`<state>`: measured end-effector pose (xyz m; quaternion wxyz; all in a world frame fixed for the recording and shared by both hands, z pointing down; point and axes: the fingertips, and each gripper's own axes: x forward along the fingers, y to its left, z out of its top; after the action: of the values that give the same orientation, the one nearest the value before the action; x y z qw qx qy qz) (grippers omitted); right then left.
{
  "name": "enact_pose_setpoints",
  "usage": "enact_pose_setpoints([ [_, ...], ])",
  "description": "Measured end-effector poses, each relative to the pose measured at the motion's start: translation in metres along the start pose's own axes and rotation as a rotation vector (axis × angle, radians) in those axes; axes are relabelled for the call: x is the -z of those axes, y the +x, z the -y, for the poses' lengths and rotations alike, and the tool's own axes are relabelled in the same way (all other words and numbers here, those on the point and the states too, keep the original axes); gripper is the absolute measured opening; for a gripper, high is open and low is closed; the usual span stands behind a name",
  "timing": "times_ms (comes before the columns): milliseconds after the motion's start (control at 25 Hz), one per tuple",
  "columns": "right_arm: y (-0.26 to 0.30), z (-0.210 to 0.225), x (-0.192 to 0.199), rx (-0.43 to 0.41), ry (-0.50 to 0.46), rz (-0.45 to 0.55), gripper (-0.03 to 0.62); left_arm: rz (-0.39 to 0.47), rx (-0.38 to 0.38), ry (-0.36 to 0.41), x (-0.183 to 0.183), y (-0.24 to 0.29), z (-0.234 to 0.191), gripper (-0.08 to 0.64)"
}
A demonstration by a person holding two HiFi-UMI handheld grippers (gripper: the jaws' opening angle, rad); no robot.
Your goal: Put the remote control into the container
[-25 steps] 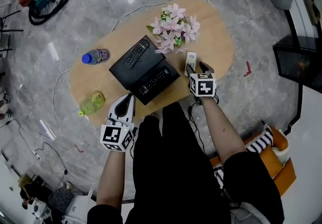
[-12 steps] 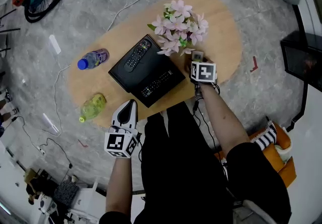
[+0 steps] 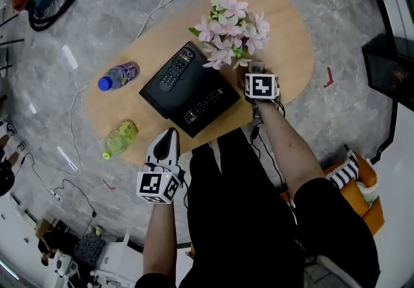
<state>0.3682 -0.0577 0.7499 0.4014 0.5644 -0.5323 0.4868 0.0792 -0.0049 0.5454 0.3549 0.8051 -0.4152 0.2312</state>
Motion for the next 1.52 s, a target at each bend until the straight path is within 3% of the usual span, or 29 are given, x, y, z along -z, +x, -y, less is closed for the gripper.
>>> enact_pose_setpoints([
  [280, -0.037, 0.001, -0.008, -0.013, -0.268, 0.062, 0.261, 0.010, 0.024, 0.025, 0.005, -0.007, 0.004, 0.008],
  [400, -0.061, -0.010, -0.011, -0.041, -0.314, 0.102, 0.261, 0.027, 0.034, 0.042, 0.001, -0.011, 0.006, 0.008],
  [600, -0.108, -0.053, -0.012, -0.108, -0.470, 0.160, 0.261, 0.057, 0.043, 0.067, -0.006, -0.020, 0.005, 0.008],
  [800, -0.135, -0.110, -0.009, -0.204, -0.677, 0.205, 0.261, 0.140, -0.008, 0.049, -0.022, -0.038, -0.008, 0.008],
  [1120, -0.126, -0.179, 0.021, -0.240, -1.036, 0.141, 0.261, 0.225, -0.112, -0.043, 0.001, -0.086, -0.046, 0.008],
  [1520, -0.102, -0.233, 0.083, -0.305, -1.532, 0.044, 0.261, 0.238, -0.208, -0.117, 0.052, -0.144, -0.071, 0.008],
])
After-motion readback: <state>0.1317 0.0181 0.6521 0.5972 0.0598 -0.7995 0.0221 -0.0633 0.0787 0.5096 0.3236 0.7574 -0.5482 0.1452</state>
